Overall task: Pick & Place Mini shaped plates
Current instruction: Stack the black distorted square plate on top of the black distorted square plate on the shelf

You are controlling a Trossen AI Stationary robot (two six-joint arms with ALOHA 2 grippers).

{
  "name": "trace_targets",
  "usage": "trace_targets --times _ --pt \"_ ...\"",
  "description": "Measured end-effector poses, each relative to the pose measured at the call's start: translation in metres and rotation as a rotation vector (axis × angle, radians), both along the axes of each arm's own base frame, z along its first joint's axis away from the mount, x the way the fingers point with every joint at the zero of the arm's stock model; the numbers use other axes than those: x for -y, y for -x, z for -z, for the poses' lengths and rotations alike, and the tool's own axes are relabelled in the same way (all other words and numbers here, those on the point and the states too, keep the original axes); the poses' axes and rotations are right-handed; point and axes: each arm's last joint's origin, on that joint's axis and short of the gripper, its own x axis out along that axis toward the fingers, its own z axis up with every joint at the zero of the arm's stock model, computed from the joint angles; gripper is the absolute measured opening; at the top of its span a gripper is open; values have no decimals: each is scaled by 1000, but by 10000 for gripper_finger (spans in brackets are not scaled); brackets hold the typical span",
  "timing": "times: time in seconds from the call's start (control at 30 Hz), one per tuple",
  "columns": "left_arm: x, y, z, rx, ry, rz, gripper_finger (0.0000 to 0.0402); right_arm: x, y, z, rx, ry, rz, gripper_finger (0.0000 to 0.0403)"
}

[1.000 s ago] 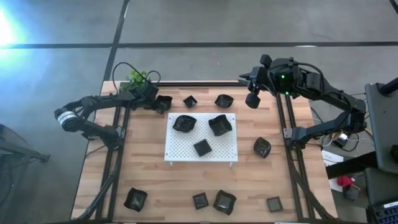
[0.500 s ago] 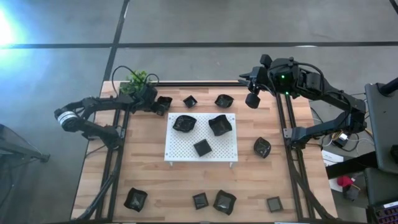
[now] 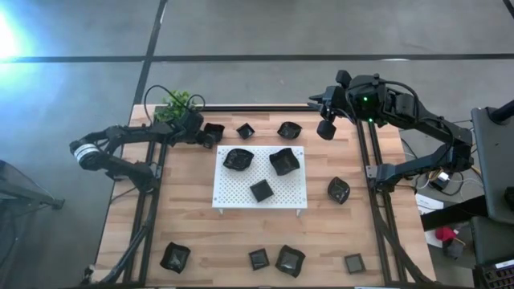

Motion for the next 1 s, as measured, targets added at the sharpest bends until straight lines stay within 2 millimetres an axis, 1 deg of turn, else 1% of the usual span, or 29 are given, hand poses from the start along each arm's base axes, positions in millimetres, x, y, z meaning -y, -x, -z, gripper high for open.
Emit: trace_targets --times 0.13,0.33,0.63,1.0 --pt "0 0 -4 3 -10 6 1 0 0 0 1 -1 1 72" --pt "-2 -2 -21 46 -60 6 0 0 0 0 1 -1 1 72" --pt "1 1 -55 144 -163 4 0 0 0 0 -1 1 -1 72" --pt "13 11 -101 237 -349 -15 0 0 0 0 -17 27 -16 72"
